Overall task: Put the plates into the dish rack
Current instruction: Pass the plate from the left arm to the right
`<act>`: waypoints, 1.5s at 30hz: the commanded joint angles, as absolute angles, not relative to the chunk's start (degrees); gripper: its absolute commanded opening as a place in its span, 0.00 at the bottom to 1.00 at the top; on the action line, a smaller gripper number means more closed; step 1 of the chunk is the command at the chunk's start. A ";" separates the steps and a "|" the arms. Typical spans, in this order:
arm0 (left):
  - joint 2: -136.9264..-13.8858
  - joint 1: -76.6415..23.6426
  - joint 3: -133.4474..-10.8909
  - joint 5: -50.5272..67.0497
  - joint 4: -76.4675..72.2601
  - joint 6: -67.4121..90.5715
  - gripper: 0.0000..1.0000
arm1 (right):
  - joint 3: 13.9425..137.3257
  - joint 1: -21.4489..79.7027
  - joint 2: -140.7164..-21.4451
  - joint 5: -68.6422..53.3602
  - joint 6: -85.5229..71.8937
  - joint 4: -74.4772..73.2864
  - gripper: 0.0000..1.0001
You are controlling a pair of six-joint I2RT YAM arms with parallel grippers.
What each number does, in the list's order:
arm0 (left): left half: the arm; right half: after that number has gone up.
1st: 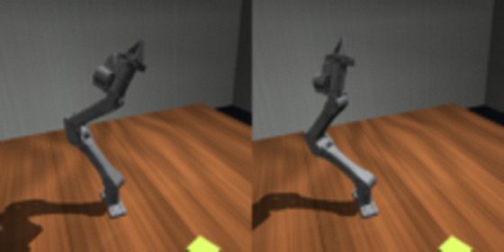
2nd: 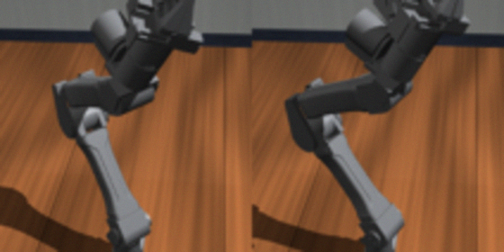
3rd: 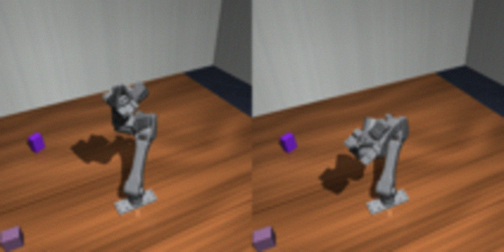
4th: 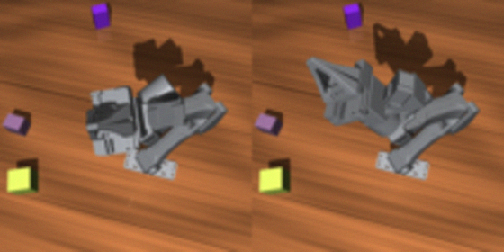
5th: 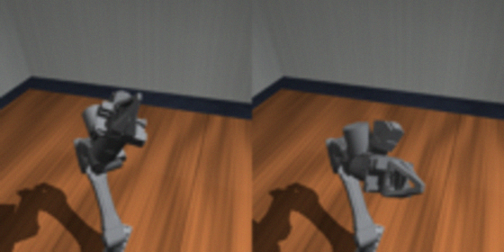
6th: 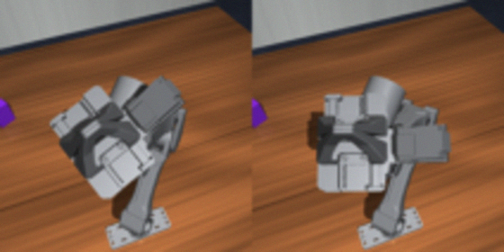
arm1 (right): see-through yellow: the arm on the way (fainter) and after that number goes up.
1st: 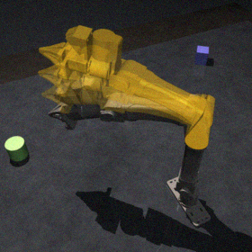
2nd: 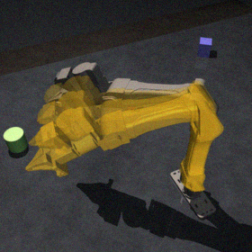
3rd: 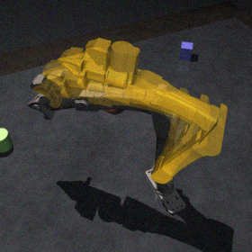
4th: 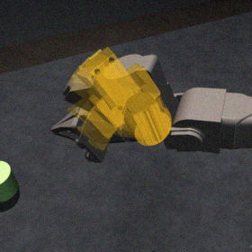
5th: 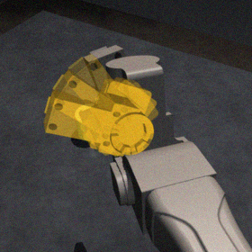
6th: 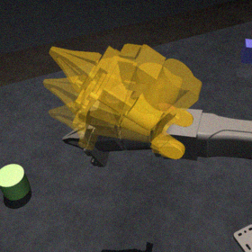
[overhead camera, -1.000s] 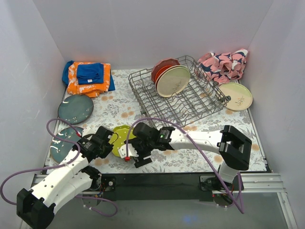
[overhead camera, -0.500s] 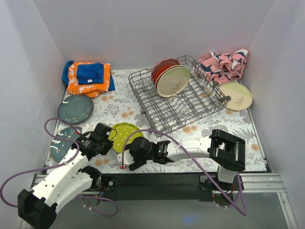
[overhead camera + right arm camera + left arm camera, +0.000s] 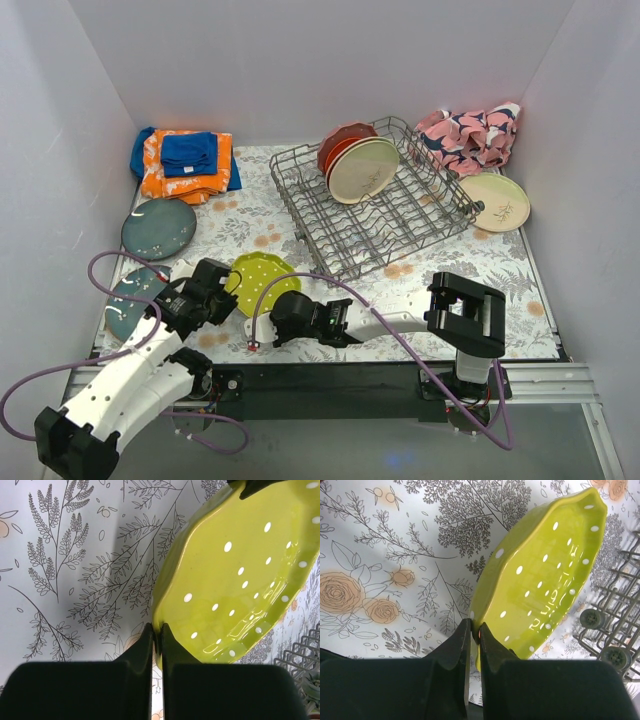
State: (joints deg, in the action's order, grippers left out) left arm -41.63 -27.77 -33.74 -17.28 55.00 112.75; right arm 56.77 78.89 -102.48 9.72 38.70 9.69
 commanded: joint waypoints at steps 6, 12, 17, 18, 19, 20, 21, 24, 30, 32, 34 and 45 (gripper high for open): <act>-36.83 -27.60 -33.67 -15.73 53.43 140.53 0.09 | 56.16 79.01 -98.97 6.60 34.54 14.59 0.01; -35.25 -27.60 -31.39 -15.12 55.81 141.42 0.36 | 56.60 77.26 -97.65 2.91 31.29 14.50 0.01; -33.40 -27.60 -28.57 -14.94 55.46 141.68 0.42 | 56.60 75.41 -97.03 -1.30 28.92 14.15 0.01; -33.22 -27.60 -27.78 -15.03 55.81 141.77 0.43 | 56.69 75.24 -97.03 -1.75 28.66 13.98 0.01; -32.96 -27.60 -27.43 -15.20 55.98 141.77 0.46 | 56.69 75.15 -97.03 -2.45 28.48 13.97 0.01; -32.78 -27.60 -26.99 -15.38 56.16 141.94 0.50 | 56.78 74.89 -97.03 -2.81 28.13 13.97 0.01; -32.61 -27.60 -26.55 -15.47 56.25 142.12 0.52 | 56.95 74.88 -97.03 -3.07 28.04 13.71 0.01; -31.64 -27.60 -24.70 -15.47 54.59 142.47 0.60 | 57.22 74.62 -97.03 -4.22 27.51 13.45 0.01; -30.41 -27.60 -21.01 -14.94 45.64 141.94 0.64 | 57.74 74.53 -96.94 -7.56 25.93 12.22 0.01; -31.11 -27.60 -20.48 -14.68 44.13 141.86 0.65 | 58.18 74.53 -96.77 -8.35 25.40 11.87 0.01; -32.95 -27.60 -20.22 -14.24 42.02 141.77 0.67 | 58.80 74.53 -96.59 -9.05 24.53 10.99 0.01; -31.12 -27.60 -16.00 -12.48 35.78 144.40 0.68 | 64.68 73.30 -95.89 -14.32 18.55 5.28 0.01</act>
State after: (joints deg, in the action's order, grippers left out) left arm -34.04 -27.81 -17.93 -13.23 39.22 114.43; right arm 60.01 73.69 -99.68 -8.95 22.41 4.97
